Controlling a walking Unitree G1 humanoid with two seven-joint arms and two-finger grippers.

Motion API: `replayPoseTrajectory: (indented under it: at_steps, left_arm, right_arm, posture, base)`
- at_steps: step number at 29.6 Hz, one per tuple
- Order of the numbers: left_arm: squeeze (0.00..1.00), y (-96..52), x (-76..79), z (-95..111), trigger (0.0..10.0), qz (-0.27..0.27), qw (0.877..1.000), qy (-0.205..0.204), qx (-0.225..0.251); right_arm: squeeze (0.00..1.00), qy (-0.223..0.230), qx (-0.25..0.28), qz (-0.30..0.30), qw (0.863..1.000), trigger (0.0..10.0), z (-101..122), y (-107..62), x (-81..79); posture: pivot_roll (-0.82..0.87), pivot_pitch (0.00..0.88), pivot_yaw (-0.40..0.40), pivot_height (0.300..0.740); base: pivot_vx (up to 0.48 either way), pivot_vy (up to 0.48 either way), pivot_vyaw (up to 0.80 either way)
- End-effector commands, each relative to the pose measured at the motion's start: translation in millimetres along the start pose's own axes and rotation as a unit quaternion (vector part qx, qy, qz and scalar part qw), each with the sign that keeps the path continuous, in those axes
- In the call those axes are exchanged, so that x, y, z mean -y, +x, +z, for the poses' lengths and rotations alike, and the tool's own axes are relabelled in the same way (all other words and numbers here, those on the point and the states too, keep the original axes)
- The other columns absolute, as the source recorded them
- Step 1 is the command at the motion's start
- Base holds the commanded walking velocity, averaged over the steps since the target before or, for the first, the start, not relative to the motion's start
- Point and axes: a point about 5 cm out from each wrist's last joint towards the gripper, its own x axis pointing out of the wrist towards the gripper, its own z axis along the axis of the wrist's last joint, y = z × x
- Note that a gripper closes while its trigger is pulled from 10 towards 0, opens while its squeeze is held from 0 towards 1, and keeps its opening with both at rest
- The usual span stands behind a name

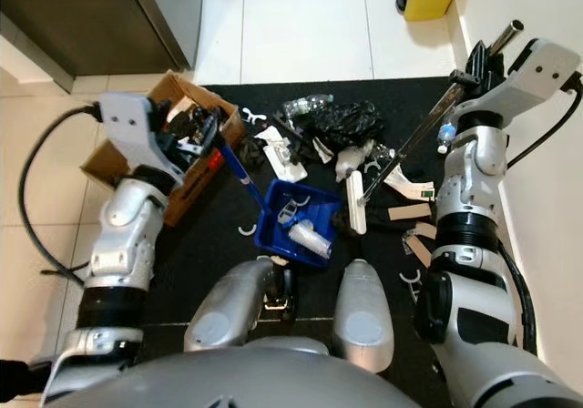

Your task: Sweep floor

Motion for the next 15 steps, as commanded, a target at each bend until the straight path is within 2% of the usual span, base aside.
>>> replayPoseTrajectory:
  at_steps: [1, 4, 7, 10, 15]
  left_arm:
    - [0.0, 1.9, -7.6, -7.8, 10.0, 0.004, 1.0, 0.022, -0.012]
    - [0.0, 7.9, -11.7, -12.0, 10.0, 0.01, 0.999, 0.032, -0.024]
    - [0.0, 15.1, -12.3, -13.8, 10.0, 0.011, 0.999, 0.023, -0.03]
    - [0.0, 22.7, -8.3, -21.7, 10.0, 0.002, 0.998, 0.013, -0.054]
    - [0.0, 25.2, -3.3, -28.8, 10.0, -0.005, 0.998, 0.016, -0.061]
  right_arm:
    - [0.0, 0.005, 0.007, 0.002, 1.0, 10.0, 1.1, 0.5, -0.9]
    - [0.0, 0.004, 0.009, 0.0, 1.0, 10.0, 2.0, 0.2, 1.1]
    - [0.0, 0.001, 0.009, -0.001, 1.0, 10.0, 1.8, -0.1, 3.0]
    - [0.0, -0.003, 0.009, 0.001, 1.0, 10.0, 1.9, 0.2, 3.5]
    - [0.0, -0.003, 0.013, 0.0, 1.0, 10.0, 3.9, 1.5, 4.3]
  posture:
    - [0.03, 0.039, 0.018, 0.74]
    - [0.02, 0.039, 0.017, 0.74]
    - [0.01, 0.04, 0.013, 0.74]
    - [0.01, 0.04, 0.015, 0.74]
    - [0.0, 0.036, 0.017, 0.74]
  base:
    - [0.0, 0.0, 0.0]
    - [0.0, 0.0, 0.0]
    - [0.0, 0.0, 0.0]
    - [0.0, 0.0, 0.0]
    - [0.0, 0.0, 0.0]
